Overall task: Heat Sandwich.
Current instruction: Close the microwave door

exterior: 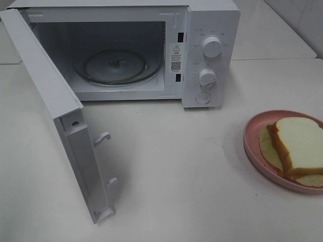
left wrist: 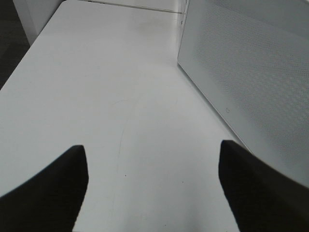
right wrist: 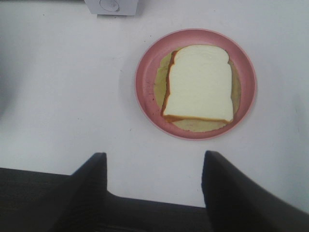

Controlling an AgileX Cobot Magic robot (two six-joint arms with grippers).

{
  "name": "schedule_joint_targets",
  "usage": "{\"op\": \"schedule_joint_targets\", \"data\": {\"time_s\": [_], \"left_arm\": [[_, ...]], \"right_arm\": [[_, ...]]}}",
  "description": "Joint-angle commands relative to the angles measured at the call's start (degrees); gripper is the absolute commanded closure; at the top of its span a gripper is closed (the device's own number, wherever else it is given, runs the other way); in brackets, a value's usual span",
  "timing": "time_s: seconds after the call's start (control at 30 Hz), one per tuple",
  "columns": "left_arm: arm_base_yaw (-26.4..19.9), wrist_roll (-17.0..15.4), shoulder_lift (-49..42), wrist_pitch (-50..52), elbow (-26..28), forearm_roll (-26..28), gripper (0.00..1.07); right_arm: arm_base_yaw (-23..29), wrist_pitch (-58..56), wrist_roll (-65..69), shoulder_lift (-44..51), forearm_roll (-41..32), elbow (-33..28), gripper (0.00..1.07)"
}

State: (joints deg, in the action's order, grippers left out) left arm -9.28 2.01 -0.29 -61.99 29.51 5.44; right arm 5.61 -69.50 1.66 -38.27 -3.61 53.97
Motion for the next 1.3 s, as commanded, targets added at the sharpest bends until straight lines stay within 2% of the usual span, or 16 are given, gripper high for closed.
{"op": "schedule_joint_targets", "data": {"time_s": [0.03, 0.33, 0.7, 0.9, 1.07, 1.3], "left_arm": [[-0.11, -0.34, -0.97, 0.74, -0.06, 0.06, 0.35], [-0.11, -0.34, -0.97, 0.74, -0.06, 0.06, 0.35], [-0.11, -0.34, -0.97, 0.74, -0.06, 0.06, 0.35], [-0.11, -0.29, -0.92, 0.74, -0.06, 0.06, 0.35], [-0.11, -0.34, -0.69, 0.74, -0.06, 0.06, 0.35], [-0.11, -0.34, -0.34, 0.74, -0.06, 0.06, 0.35]], "right_arm": [[-0.29, 1.26, 0.23, 9.4, 0.06, -6.7, 0.48], [-0.29, 2.35, 0.57, 26.07, 1.66, -16.16, 0.48], [-0.29, 6.53, 0.29, 40.16, 4.81, -22.29, 0.48], [-0.29, 8.77, -0.06, 40.11, 4.87, -22.75, 0.48], [-0.29, 12.49, -0.06, 40.11, 4.47, -25.5, 0.48], [-0.29, 12.49, -0.11, 40.11, 4.41, -25.61, 0.48]]}}
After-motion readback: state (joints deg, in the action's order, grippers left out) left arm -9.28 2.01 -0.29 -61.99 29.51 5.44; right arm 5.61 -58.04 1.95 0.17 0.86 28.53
